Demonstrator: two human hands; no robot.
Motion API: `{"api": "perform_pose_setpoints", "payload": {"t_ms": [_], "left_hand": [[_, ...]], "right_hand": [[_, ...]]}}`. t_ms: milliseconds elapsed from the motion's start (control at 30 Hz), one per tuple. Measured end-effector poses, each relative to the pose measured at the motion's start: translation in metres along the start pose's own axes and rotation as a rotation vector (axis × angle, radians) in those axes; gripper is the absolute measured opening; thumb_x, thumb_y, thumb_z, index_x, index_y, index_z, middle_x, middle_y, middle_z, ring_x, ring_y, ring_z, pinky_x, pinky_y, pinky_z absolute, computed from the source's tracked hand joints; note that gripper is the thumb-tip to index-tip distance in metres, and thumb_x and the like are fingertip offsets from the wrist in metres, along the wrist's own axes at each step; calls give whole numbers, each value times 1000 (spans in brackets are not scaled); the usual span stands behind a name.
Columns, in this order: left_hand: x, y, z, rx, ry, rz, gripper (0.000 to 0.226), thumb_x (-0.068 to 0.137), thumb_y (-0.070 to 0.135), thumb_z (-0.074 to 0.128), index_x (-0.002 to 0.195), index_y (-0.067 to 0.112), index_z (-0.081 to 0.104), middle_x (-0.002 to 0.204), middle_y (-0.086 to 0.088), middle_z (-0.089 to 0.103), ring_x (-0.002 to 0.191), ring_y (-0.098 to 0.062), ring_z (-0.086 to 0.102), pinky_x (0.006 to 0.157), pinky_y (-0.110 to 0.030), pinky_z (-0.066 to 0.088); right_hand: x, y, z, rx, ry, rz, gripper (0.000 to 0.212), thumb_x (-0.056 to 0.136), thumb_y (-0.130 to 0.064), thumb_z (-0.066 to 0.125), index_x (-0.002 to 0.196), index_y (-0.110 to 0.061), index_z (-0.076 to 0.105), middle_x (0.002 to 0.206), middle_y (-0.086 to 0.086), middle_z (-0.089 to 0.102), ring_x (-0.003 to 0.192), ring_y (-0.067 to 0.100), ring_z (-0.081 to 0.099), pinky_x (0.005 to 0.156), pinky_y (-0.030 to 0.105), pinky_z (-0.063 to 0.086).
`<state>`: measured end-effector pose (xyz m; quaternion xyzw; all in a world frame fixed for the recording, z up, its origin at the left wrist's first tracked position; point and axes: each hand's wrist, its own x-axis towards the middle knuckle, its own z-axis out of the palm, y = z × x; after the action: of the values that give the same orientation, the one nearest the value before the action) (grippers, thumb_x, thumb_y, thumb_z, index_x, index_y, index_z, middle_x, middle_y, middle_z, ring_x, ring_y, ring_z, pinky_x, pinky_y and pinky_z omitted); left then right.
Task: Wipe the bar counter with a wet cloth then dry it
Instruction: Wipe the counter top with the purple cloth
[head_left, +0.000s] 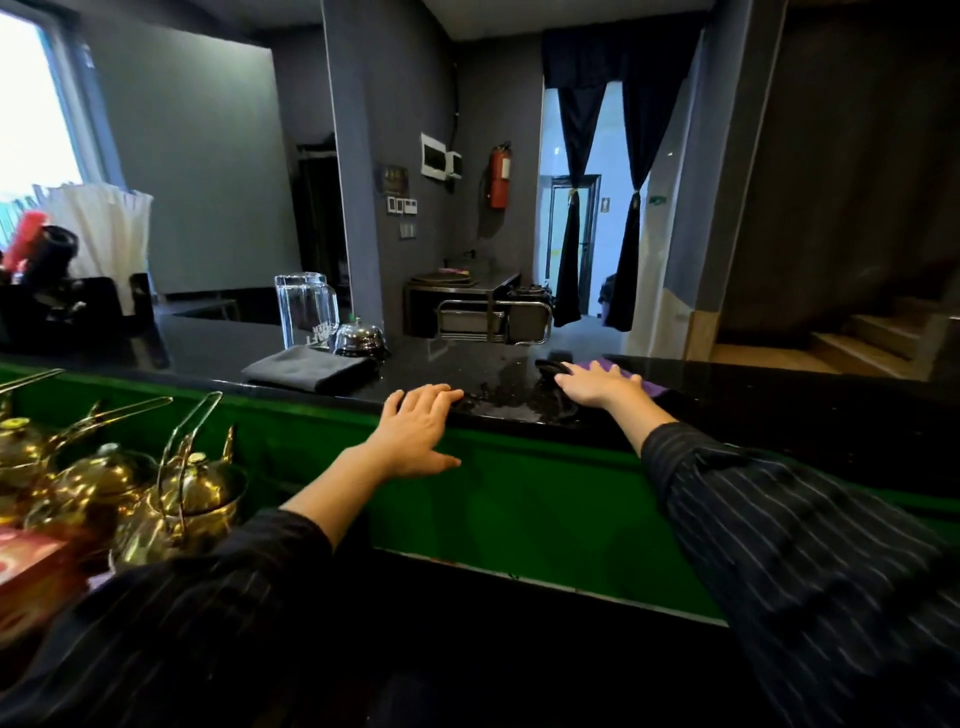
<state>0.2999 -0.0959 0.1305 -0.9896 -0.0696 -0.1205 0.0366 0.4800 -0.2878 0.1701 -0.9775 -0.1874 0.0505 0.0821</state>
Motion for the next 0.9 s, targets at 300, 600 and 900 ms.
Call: {"api": "perform_pose_setpoints", "payload": {"t_ms": [300, 600, 900], "left_hand": [[1, -12, 0, -31, 29, 46, 93, 75, 35, 65, 149, 20, 12, 154, -4, 19, 145, -22, 14, 118, -44, 5], [1, -16, 6, -59, 56, 110, 92, 74, 36, 63, 148, 13, 13, 155, -5, 16, 146, -22, 9, 119, -46, 3], [-5, -15, -5, -21, -1, 111, 89, 78, 32, 61, 149, 11, 11, 156, -10, 15, 146, -24, 9, 118, -46, 5]], "right_hand": [[-23, -114, 14, -18, -38, -320, 53, 99, -48, 27, 150, -33, 23, 161, -1, 18, 148, 26, 15, 117, 55, 10], [-36, -39, -3, 8, -2, -160, 50, 101, -44, 26, 150, -32, 23, 161, 0, 19, 148, 26, 17, 117, 55, 11], [-58, -107, 13, -32, -42, -267, 55, 99, -48, 27, 152, -34, 19, 162, -5, 11, 150, 24, 9, 117, 55, 7]]}}
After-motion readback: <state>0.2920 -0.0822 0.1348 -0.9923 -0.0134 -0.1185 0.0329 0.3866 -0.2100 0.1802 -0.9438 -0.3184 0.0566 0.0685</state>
